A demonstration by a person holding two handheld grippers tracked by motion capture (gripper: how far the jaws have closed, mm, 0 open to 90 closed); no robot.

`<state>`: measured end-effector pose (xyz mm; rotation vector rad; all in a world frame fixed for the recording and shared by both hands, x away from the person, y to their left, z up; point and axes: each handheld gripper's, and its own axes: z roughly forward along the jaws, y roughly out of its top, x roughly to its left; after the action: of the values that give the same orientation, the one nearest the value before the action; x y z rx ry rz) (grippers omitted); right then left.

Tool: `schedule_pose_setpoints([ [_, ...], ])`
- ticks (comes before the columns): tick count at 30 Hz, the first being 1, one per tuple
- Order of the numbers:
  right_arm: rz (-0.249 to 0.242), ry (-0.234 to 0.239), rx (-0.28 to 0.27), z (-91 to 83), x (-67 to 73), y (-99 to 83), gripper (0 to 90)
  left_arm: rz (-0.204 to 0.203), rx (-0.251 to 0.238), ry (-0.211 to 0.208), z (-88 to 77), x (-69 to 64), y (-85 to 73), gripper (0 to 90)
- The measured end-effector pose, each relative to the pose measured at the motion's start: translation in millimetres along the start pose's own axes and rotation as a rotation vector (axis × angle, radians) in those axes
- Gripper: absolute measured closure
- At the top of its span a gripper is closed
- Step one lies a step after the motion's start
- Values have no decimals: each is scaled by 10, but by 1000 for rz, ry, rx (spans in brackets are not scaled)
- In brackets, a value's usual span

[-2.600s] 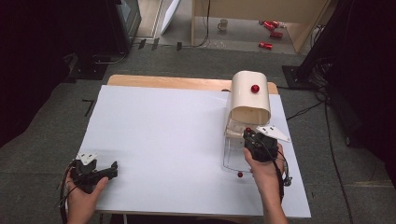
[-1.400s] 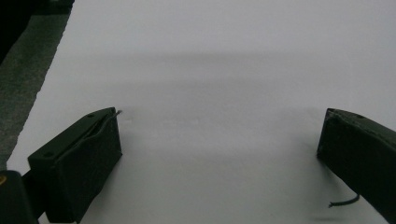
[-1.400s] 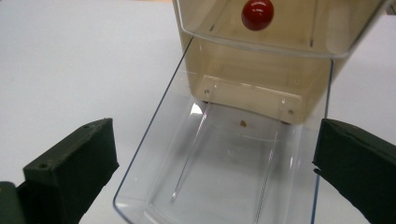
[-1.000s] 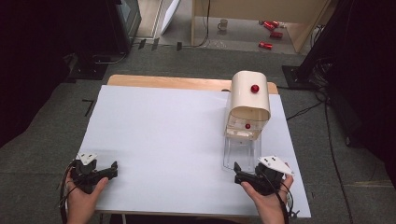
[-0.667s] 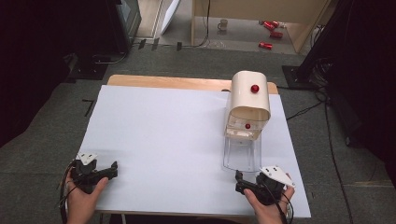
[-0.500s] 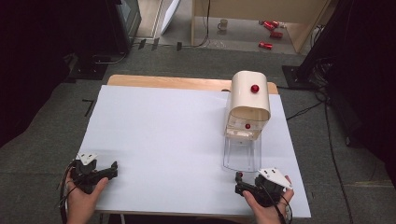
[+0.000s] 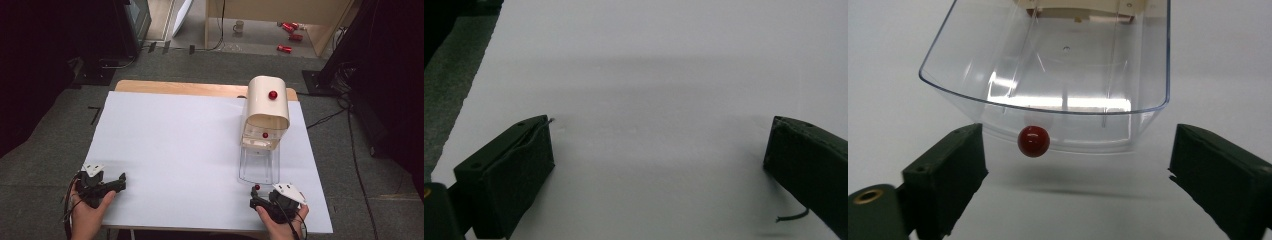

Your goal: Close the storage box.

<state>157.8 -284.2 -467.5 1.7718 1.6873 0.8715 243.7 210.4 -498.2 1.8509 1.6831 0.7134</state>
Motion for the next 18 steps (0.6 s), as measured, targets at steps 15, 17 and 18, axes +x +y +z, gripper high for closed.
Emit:
schedule_pose_setpoints([
  [15, 31, 65, 28, 114, 7, -112, 573, 1, 2, 1, 1, -1, 2, 0],
  [17, 26, 69, 26, 127, 23, -118, 608, 1, 2, 1, 0, -1, 1, 0],
  [18, 31, 72, 31, 131, 31, -121, 624, 0, 1, 0, 1, -1, 1, 0],
])
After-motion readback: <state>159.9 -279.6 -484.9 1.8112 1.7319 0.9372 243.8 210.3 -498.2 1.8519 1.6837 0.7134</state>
